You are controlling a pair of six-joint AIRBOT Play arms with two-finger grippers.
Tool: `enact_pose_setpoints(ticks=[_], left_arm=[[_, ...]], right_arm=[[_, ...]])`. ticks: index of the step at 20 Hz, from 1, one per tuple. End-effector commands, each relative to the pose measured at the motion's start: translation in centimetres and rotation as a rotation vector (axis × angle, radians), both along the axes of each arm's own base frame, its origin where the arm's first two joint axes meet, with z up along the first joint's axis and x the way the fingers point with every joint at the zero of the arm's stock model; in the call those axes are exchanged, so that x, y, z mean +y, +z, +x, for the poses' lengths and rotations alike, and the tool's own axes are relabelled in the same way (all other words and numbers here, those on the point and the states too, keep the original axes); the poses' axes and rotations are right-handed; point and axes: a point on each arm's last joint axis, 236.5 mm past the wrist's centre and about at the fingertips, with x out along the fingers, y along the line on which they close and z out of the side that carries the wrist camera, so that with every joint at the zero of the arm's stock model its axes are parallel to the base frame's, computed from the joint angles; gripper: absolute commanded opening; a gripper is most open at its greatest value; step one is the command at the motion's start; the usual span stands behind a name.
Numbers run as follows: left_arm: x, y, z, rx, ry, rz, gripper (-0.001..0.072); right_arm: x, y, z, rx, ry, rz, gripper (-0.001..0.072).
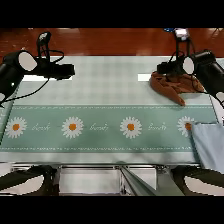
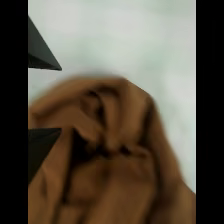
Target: Fold the shirts.
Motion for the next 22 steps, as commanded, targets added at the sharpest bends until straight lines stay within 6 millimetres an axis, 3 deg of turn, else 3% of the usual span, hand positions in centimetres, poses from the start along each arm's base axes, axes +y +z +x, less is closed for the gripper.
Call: enact_pose_setpoints(ticks=[1,3,6,10,13,15,17,18,20,22], left_arm=[[1.5,0.5,2.4,-0.096,0.021,0.039,0.0507],[2.6,-0.4,2.6,-0.081,0.031,0.066,0.0509],[3.4,-1.2,2.5,-0.055,0.047,0.068,0.0508],[3.8,-1.5,2.7,-0.049,0.054,0.069,0.0508],[3.8,-2.3,3.0,-0.042,0.056,0.071,0.0508],[3.6,-3.4,2.3,0.006,0.048,0.07,0.0508],[3.7,-3.5,1.5,0.046,0.042,0.068,0.0508],[4.1,-2.8,1.1,0.066,0.043,0.069,0.0508],[6.0,1.0,1.5,0.049,0.07,0.065,0.0507],[8.4,7.2,2.1,-0.046,0.121,0.054,0.0507]], right_arm=[[-6.1,2.3,3.9,-0.182,-0.123,-0.043,0.0415],[-9.7,-0.1,4.3,-0.129,-0.196,-0.021,0.0415],[-12.1,-6.0,4.0,0.004,-0.231,0.021,0.0415],[-12.9,-14.4,1.6,0.229,-0.268,0.064,0.0415],[-12.0,-17.1,0.5,0.307,-0.289,0.109,0.0409],[-11.4,-17.3,0.1,0.326,-0.286,0.136,0.0289],[-10.4,-17.4,-0.6,0.379,-0.231,0.145,0.0049],[-10.1,-16.9,-0.9,0.405,-0.204,0.146,0.0032],[-10.0,-13.8,-0.5,0.417,-0.158,0.125,0.0031],[-9.4,-7.6,1.5,0.303,-0.112,0.131,0.0031]])
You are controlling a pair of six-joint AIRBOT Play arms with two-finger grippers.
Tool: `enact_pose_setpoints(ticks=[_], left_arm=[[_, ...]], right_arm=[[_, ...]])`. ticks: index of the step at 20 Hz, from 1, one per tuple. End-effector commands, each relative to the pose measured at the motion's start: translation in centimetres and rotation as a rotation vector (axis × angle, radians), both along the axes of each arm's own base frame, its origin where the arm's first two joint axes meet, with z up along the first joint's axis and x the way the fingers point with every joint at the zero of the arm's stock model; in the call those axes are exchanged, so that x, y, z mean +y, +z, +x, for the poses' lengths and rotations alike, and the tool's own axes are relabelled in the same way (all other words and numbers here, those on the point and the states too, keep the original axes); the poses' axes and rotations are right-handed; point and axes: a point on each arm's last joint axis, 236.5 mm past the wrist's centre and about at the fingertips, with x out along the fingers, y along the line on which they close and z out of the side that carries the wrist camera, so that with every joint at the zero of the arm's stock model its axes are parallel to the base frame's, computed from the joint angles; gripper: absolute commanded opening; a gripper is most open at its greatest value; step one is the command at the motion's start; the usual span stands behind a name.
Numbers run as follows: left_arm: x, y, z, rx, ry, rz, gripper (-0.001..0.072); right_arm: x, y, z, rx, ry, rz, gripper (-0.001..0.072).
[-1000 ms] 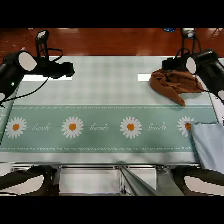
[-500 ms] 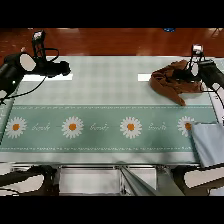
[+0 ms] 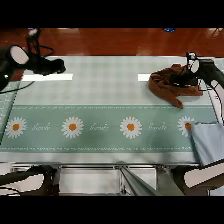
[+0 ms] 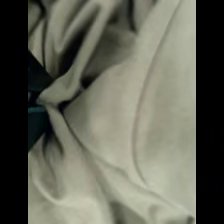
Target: Fold the shirts.
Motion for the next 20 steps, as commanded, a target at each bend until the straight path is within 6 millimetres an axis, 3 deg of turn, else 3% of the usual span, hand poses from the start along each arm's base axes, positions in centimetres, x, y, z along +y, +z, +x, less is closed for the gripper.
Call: enact_pose_setpoints(ticks=[1,3,5,7,11,14,16,18,20], left_arm=[[3.3,8.5,-0.8,-0.093,0.056,-0.008,0.0507],[3.8,13.2,-3.1,-0.177,0.062,0.0,0.0507],[2.8,14.9,-6.6,-0.188,0.03,0.001,0.0507],[0.6,14.3,-10.2,-0.173,-0.022,-0.017,0.0507],[-3.2,9.4,-16.4,-0.106,-0.108,-0.049,0.0507],[-3.8,6.0,-18.5,-0.068,-0.075,-0.094,0.0507],[-3.7,4.4,-19.0,-0.046,-0.058,-0.1,0.0507],[-3.7,4.0,-18.9,-0.044,-0.056,-0.1,0.0507],[-3.7,4.3,-18.4,-0.068,-0.052,-0.103,0.0507]], right_arm=[[1.5,9.5,2.4,-0.165,0.079,0.026,0.0031],[2.4,18.7,3.5,-0.371,0.087,0.043,0.0031],[2.7,26.8,2.9,-0.537,0.102,0.027,0.0031],[2.9,34.7,1.0,-0.696,0.124,-0.005,0.0031],[5.5,46.2,-3.9,-0.954,0.205,0.008,0.0031],[8.7,52.1,-7.8,-1.099,0.311,0.063,0.0031],[10.8,54.9,-10.5,-1.167,0.378,0.115,0.0031],[13.1,56.4,-13.1,-1.203,0.457,0.171,0.0031],[15.0,56.3,-15.0,-1.181,0.526,0.227,0.0031]])
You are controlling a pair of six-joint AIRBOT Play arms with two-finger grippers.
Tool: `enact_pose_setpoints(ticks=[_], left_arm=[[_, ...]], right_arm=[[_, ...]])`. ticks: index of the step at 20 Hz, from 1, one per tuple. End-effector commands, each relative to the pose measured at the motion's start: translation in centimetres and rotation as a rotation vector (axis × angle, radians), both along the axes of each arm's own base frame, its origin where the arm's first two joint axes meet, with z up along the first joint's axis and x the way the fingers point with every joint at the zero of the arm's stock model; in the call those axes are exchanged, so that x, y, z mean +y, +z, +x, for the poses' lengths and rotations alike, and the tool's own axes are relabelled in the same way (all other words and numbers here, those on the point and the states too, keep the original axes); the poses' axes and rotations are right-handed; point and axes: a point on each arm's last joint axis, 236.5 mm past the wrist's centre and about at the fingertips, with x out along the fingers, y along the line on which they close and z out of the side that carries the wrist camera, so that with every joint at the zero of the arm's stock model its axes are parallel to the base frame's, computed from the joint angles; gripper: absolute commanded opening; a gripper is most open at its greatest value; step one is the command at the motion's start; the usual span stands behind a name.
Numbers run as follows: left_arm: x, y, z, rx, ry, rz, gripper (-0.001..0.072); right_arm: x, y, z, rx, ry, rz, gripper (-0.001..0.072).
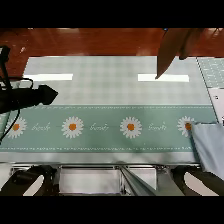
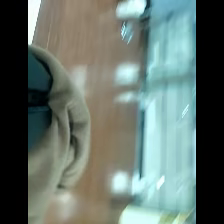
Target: Fold the shirts.
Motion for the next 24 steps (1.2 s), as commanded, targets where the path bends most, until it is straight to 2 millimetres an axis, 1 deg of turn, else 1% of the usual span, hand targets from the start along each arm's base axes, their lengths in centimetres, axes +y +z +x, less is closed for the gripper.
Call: enact_pose_setpoints(ticks=[1,3,4,6,8,11,14,16,19,20,22,24], left_arm=[[-0.1,-0.5,0.0,-0.011,0.012,-0.011,0.0507],[-0.1,-0.8,0.0,0.0,0.011,-0.009,0.0508],[0.0,-0.9,0.0,0.002,0.012,-0.005,0.0508],[0.5,-0.9,0.2,-0.005,0.019,0.018,0.0508],[1.6,-1.0,0.4,-0.009,0.043,0.038,0.0508],[3.3,-1.0,0.8,-0.008,0.101,0.038,0.0508],[4.8,-1.0,1.1,-0.006,0.148,0.038,0.0507],[5.0,-1.0,1.1,-0.006,0.154,0.038,0.0507],[5.0,-1.2,1.0,0.001,0.153,0.039,0.0508],[5.0,-1.4,1.0,0.005,0.153,0.04,0.0508],[5.0,-1.9,0.8,0.017,0.15,0.043,0.0507],[4.9,-2.9,0.5,0.038,0.149,0.041,0.0508]], right_arm=[[4.4,1.0,-4.4,0.0,0.187,0.014,0.0031],[5.8,-0.6,-5.3,0.072,0.258,0.009,0.0031],[6.0,-1.5,-5.3,0.105,0.272,0.005,0.0031],[6.9,-3.8,-5.4,0.189,0.325,0.023,0.0031],[8.8,-6.6,-5.3,0.278,0.397,0.04,0.0031],[13.5,-13.3,-5.3,0.436,0.492,-0.039,0.0031],[18.2,-20.3,-5.4,0.593,0.544,-0.12,0.0031],[21.4,-25.0,-5.4,0.685,0.585,-0.146,0.0031],[27.0,-33.3,-5.4,0.844,0.636,-0.162,0.0032],[28.7,-36.2,-5.7,0.906,0.648,-0.174,0.0032],[32.0,-41.3,-6.5,1.01,0.68,-0.182,0.0032],[34.9,-45.1,-8.0,1.107,0.725,-0.145,0.0032]])
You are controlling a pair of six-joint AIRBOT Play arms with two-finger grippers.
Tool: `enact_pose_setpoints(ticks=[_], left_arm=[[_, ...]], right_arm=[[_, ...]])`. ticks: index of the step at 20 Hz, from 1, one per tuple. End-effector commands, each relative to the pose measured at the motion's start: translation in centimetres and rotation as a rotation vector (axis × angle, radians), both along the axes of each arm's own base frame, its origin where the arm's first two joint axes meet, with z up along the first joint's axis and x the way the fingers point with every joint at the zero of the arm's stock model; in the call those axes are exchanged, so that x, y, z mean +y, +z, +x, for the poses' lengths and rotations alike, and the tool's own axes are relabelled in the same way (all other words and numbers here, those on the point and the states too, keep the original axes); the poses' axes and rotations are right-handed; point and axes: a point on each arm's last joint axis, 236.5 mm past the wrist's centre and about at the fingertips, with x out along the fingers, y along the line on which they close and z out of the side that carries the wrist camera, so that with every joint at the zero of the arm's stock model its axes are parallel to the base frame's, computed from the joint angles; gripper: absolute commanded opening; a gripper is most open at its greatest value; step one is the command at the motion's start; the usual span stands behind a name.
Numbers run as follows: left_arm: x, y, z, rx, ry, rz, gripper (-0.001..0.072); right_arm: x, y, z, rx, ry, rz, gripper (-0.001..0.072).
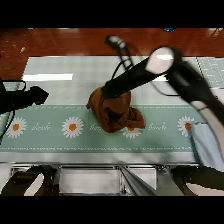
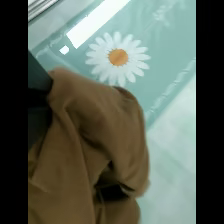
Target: Fold the shirts.
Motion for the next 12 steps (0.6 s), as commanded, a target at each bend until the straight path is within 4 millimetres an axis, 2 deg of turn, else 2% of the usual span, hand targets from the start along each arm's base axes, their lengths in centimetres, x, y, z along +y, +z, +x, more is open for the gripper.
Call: enact_pose_setpoints(ticks=[1,2,3,4,6,8,9,10,11,12], left_arm=[[-0.3,-1.6,-0.6,0.038,-0.002,-0.014,0.0508],[-0.8,-2.3,-0.9,0.058,-0.005,-0.041,0.0508],[-1.5,-3.2,-1.2,0.08,-0.011,-0.069,0.0507],[-2.0,-4.0,-1.5,0.097,-0.018,-0.083,0.0508],[-2.5,-4.8,-1.7,0.099,-0.112,-0.025,0.0508],[-2.4,-4.2,-1.6,0.089,-0.135,-0.008,0.0508],[-2.2,-3.9,-1.4,0.08,-0.126,-0.009,0.0508],[-2.0,-3.9,-1.3,0.083,-0.117,-0.014,0.0507],[-2.4,-4.3,-1.5,0.11,-0.112,-0.051,0.0507],[-3.3,-5.0,-1.6,0.153,-0.111,-0.113,0.0507]], right_arm=[[4.7,-7.4,-2.5,0.174,0.034,-0.012,0.0032],[5.0,-8.2,-2.7,0.211,0.022,-0.011,0.0085],[4.8,-8.3,-2.3,0.222,0.005,-0.009,0.0287],[4.1,-7.7,-1.5,0.216,-0.011,-0.001,0.0413],[0.8,-4.2,1.2,0.178,-0.077,0.036,0.0406],[-5.6,0.7,4.5,0.077,-0.187,0.047,0.0406],[-9.8,2.5,5.8,0.02,-0.26,0.008,0.0406],[-14.9,3.8,6.7,-0.033,-0.36,-0.067,0.0405],[-20.2,4.3,7.1,-0.074,-0.474,-0.149,0.0406],[-24.4,4.1,6.8,-0.091,-0.568,-0.214,0.0405]])
